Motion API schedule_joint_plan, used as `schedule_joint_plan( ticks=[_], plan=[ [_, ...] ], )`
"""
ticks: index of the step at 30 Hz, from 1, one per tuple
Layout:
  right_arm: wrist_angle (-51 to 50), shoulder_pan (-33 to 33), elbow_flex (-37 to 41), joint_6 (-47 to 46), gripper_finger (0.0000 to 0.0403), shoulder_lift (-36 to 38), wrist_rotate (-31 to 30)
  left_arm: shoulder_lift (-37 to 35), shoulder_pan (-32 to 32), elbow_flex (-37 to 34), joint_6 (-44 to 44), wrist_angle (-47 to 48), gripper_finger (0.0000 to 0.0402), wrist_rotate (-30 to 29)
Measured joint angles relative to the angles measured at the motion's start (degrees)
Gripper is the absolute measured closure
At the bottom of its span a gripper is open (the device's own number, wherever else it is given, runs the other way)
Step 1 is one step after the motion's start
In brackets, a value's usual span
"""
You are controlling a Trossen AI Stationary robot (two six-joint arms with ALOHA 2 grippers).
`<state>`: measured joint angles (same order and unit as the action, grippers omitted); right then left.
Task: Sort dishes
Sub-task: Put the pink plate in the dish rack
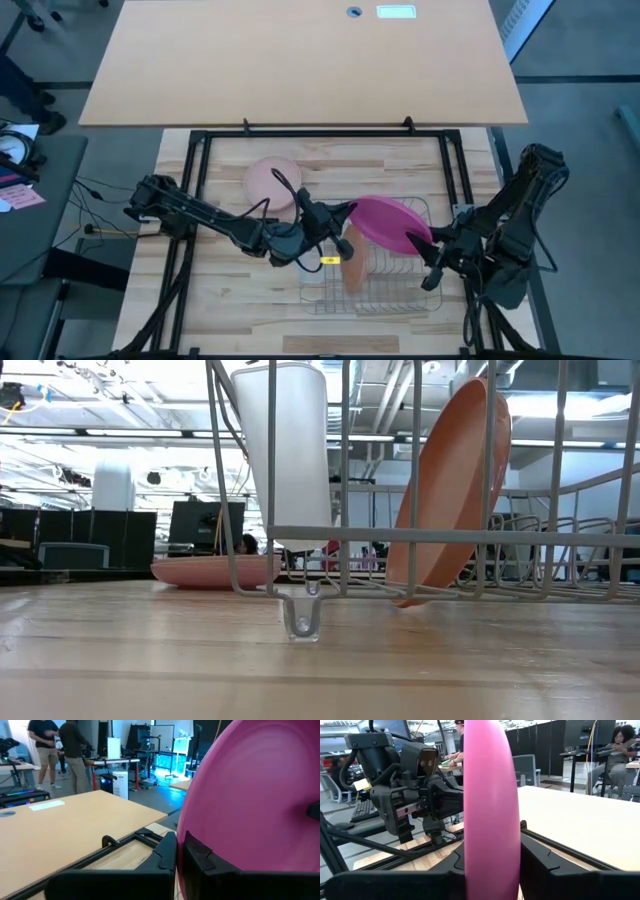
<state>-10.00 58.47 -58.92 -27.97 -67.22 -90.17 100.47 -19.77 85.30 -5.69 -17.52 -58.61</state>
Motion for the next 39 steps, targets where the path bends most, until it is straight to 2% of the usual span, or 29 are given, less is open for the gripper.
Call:
schedule_joint_plan(
  ticks=[6, 14, 17, 20, 27, 30, 34, 39],
  plan=[
    [0.22, 0.34, 0.0, 0.0, 0.0281, 0.13, 0.54, 0.04, 0.14, 0.0, 0.24, 0.07, 0.0401, -0.28],
    [3.19, 0.58, 0.0, 3.02, 0.0207, 0.19, 1.67, 0.04, 0.56, -0.02, 0.02, 0.22, 0.0401, -1.6],
    [3.18, 1.1, 0.0, 3.18, 0.0196, 0.19, 2.64, 0.04, 0.59, -0.02, 0.01, 0.22, 0.0401, -1.33],
    [3.22, 1.73, 0.0, 3.13, 0.0208, 0.19, 2.64, 0.04, 0.59, -0.07, -0.02, 0.19, 0.0401, -1.2],
    [3.15, 1.98, 0.0, 3.02, 0.0286, 0.25, 1.33, -0.02, 0.04, -0.07, -0.63, 0.2, 0.0401, -1.39],
    [3.06, 1.98, 0.0, 3.06, 0.0299, 0.28, 0.98, -0.11, -0.76, -0.07, -0.68, 0.2, 0.0397, -1.71],
    [3.06, 2.32, 0.0, 3.19, 0.0293, 0.22, 1.24, -0.11, -1.74, -0.07, -0.43, 0.21, 0.0369, -1.63],
    [2.91, 3.71, 0.0, 3.19, 0.0295, 1.69, 2.73, -0.41, -4.18, -0.07, 0.21, 0.26, 0.0306, -1.05]
  ],
)
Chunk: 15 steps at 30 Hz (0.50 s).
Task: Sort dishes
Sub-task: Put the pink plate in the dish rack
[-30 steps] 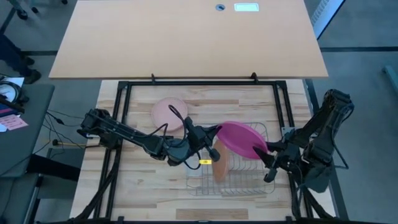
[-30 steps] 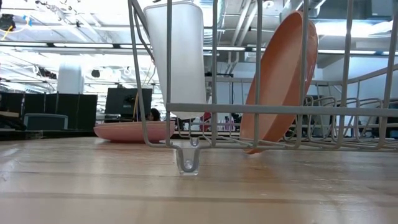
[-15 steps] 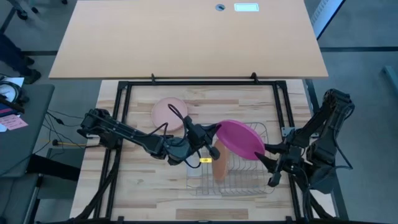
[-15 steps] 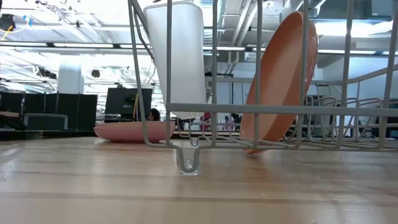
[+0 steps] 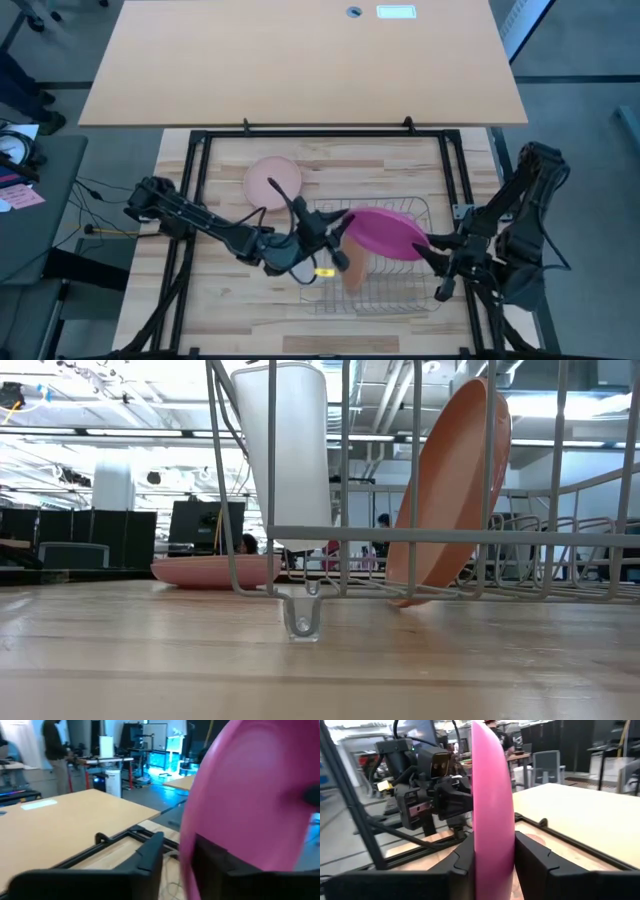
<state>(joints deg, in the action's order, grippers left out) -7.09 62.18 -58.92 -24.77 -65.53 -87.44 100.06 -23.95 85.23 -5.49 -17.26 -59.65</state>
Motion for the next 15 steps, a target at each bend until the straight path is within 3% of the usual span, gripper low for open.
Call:
schedule_joint_plan(
  ticks=[7, 15],
  plan=[
    [0.06, 2.37, 0.0, 1.29, 0.0307, 3.1, -0.13, -3.7, -4.32, 0.02, 4.26, 0.65, 0.0235, -1.19],
    [-0.07, 3.64, -0.02, 3.06, 0.0311, 7.16, 0.74, -9.4, -10.05, 0.11, 12.12, 4.02, 0.022, -15.23]
  ],
)
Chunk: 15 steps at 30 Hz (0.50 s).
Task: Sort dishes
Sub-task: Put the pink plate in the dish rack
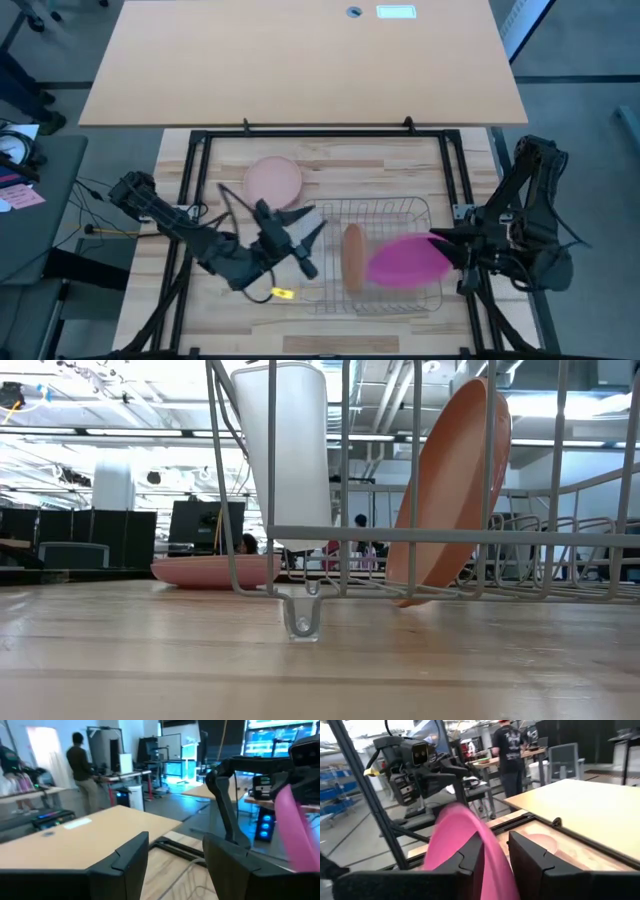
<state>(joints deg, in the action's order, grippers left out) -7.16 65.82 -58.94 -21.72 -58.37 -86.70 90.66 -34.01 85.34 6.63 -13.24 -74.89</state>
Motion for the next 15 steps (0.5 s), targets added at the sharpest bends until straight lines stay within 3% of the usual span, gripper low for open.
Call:
schedule_joint_plan(
  ticks=[4, 9, 15],
  plan=[
    [-1.49, -0.52, 0.0, 1.56, 0.0321, 2.1, 0.14, -2.23, -2.57, 0.0, -0.68, 3.57, 0.0219, -3.0],
    [-2.61, -3.94, -0.01, 3.61, 0.0388, 2.57, 0.54, -2.5, -4.06, 0.04, -3.72, 7.6, 0.0219, -3.17],
    [-5.04, -9.52, 0.04, 3.46, 0.0392, 2.93, 7.06, -2.55, -4.27, 0.04, -15.57, 20.11, 0.0219, -2.59]
  ],
)
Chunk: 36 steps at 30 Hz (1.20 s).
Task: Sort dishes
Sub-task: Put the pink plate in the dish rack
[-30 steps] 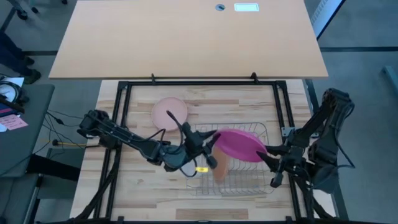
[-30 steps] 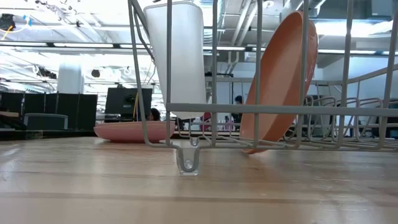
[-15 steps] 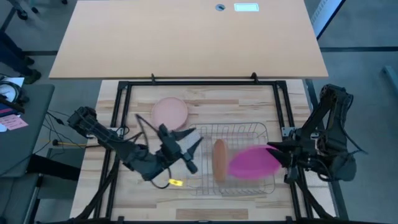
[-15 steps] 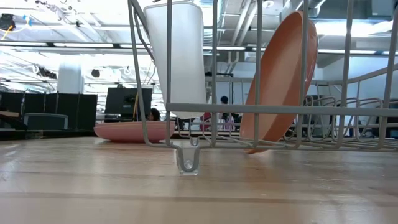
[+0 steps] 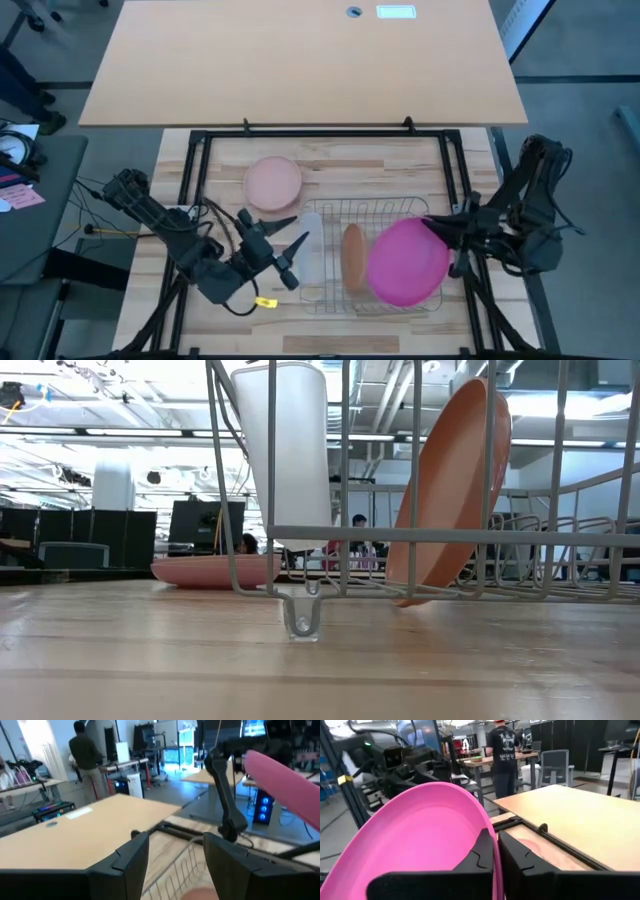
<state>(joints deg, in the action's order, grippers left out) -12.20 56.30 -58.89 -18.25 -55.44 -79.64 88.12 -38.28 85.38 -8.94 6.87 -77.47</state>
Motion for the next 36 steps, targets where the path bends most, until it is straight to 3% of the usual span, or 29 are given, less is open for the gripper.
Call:
schedule_joint_plan(
  ticks=[7, 15, 21, 26, 28, 32, 36],
  plan=[
    [-4.66, -6.88, 0.0, -4.23, 0.0394, -0.02, 7.38, 0.07, 0.55, -0.02, -14.05, 13.32, 0.0219, 10.99],
    [-11.09, -12.69, -4.87, -4.94, 0.0395, -0.82, 11.71, 0.09, -0.67, -0.04, -24.99, 25.2, 0.0219, 12.46],
    [-33.86, -16.81, -21.27, -11.53, 0.0395, -6.53, 18.22, 0.09, -0.98, -0.04, -30.36, 30.4, 0.0219, 12.48],
    [-69.18, -21.32, -34.79, -35.21, 0.0395, -14.16, 27.59, 0.09, -0.98, -0.04, -34.49, 34.23, 0.0219, 12.46],
    [-78.55, -22.3, -37.11, -43.99, 0.0395, -16.95, 31.09, 0.09, -0.98, -0.04, -35.04, 34.97, 0.0219, 12.35],
    [-74.74, -24.32, -36.62, -43.89, 0.0395, -18.5, 37.41, 0.09, -0.84, -0.06, -34.81, 34.93, 0.0219, 12.18],
    [-77.97, -26.12, -36.22, -45.98, 0.0396, -20.26, 38.97, 0.09, -0.83, -0.07, -34.66, 34.95, 0.0219, 12.11]
  ],
)
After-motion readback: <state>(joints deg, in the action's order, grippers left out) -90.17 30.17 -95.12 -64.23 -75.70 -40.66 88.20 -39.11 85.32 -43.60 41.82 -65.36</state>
